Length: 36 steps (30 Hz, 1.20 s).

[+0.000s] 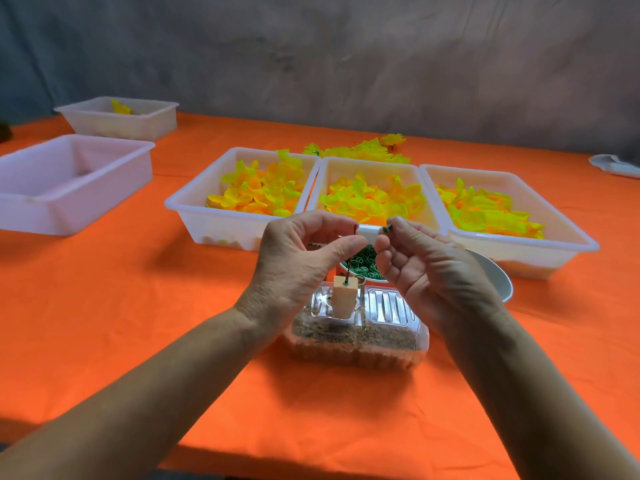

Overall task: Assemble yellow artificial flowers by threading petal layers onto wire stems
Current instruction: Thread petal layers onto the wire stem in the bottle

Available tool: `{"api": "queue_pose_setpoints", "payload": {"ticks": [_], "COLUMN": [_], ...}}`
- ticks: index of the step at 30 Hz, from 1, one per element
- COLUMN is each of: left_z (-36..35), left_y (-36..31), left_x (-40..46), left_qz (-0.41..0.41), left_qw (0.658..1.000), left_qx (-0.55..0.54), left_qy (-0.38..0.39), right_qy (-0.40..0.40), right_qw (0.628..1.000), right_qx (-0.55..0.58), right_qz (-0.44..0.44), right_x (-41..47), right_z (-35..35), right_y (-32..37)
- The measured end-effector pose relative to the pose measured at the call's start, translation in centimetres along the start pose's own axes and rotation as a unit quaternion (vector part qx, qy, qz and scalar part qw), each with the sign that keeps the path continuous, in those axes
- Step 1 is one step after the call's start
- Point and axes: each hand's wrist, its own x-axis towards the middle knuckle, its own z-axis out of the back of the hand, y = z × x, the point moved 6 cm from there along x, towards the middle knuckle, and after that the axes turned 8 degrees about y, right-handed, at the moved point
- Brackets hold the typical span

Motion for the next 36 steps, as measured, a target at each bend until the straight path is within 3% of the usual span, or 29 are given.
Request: {"api": "queue_pose_setpoints", "payload": {"ticks": [17, 23, 36], "left_z": [-0.4, -0.4, -0.3], "left_y": [-0.5, -0.6, -0.1], "left_x": [0.6, 0.5, 0.4], "left_qz": [-0.018, -0.008, 0.029], "left_qw": [0.999, 0.999, 0.996], "left_qx": [-0.039, -0.047, -0.078], "left_qy": [-0.008, -0.009, -0.029], "right_qy": [0.047, 0.039, 0.082], "right_qw": [0.995, 0.977, 0.938], "right_qx": [-0.092, -0.210, -0.320], "right_qz": [0.005, 0.026, 0.106], "right_x": [0.2, 0.2, 0.2], "right_z": [-1.8, -1.9, -2.9], "right_y": [1.1, 1.5, 2.2]}}
